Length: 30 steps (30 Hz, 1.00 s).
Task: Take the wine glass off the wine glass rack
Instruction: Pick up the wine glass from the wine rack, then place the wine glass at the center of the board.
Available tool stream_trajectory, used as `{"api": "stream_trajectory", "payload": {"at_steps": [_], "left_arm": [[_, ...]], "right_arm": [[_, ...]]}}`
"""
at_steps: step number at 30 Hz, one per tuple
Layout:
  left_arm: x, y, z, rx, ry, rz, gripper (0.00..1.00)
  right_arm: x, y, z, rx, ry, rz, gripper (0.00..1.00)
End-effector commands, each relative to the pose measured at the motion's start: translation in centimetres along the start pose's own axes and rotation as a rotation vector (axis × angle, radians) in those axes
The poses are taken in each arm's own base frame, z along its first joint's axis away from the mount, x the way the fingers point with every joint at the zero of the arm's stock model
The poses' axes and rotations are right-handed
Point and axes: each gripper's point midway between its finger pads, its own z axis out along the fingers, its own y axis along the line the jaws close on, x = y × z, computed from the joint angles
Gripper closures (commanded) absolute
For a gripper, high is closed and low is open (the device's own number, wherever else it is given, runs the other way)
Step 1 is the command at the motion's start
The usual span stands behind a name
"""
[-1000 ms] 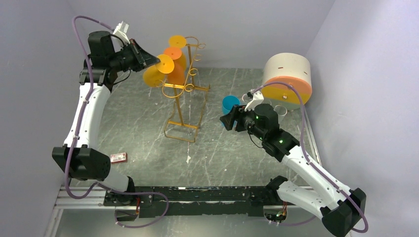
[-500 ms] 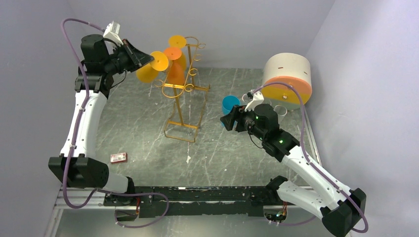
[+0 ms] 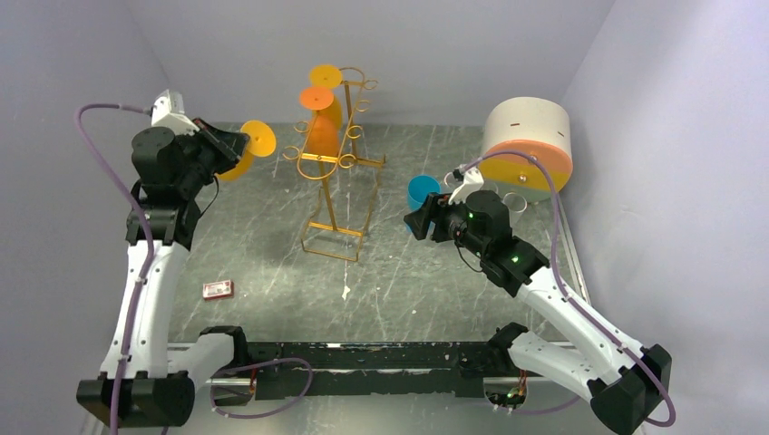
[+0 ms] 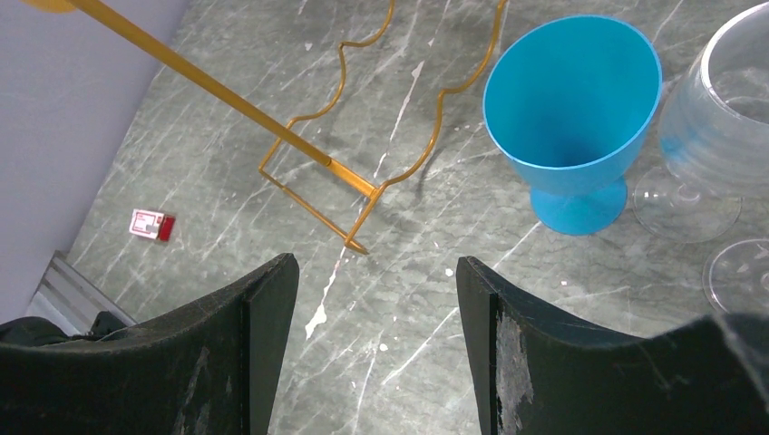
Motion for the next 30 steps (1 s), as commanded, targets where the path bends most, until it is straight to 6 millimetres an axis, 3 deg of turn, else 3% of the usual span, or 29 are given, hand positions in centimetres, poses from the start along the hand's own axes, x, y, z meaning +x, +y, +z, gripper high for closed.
{"api": "stream_trajectory", "payload": {"at_steps": [1, 5, 8, 12, 17, 19, 24, 30], "left_arm": [[-2.5, 0.4, -1.2, -0.033, -0.146, -0.006, 0.93], [0.2, 2.5, -2.7, -0.074, -0.154, -0.053, 0.93], [3.4, 4.2, -3.8, -0.093, -0.127, -0.115, 0.93], [7.6, 3.5, -4.9, 0.013, -0.024, -0.177, 0.93], [9.7, 1.5, -7.6, 0.165, 0.003, -0.166, 0.93], [11.6, 1.1, -8.3, 0.228, 0.051, -0.176, 0.93], [16.8, 0.8, -9.6, 0.345, 0.245, -0.206, 0.93], [20.0, 1.0, -10.3, 0.392, 0.426, -0.154, 0.93]], "right_arm": [[-0.1, 0.1, 0.2, -0.013, -0.012, -0.004, 0.31], [-0.2, 0.2, 0.5, -0.012, -0.007, 0.002, 0.31], [-0.2, 1.1, 0.5, -0.065, -0.004, 0.001, 0.31], [-0.7, 2.7, 0.2, -0.146, -0.024, 0.028, 0.31], [-0.9, 6.9, -0.6, -0.401, -0.067, 0.138, 0.31], [-1.2, 8.2, -0.9, -0.481, -0.075, 0.144, 0.31], [-0.7, 9.0, -0.4, -0.523, -0.034, 0.151, 0.31], [0.1, 10.2, 0.3, -0.593, 0.023, 0.191, 0.31]]}}
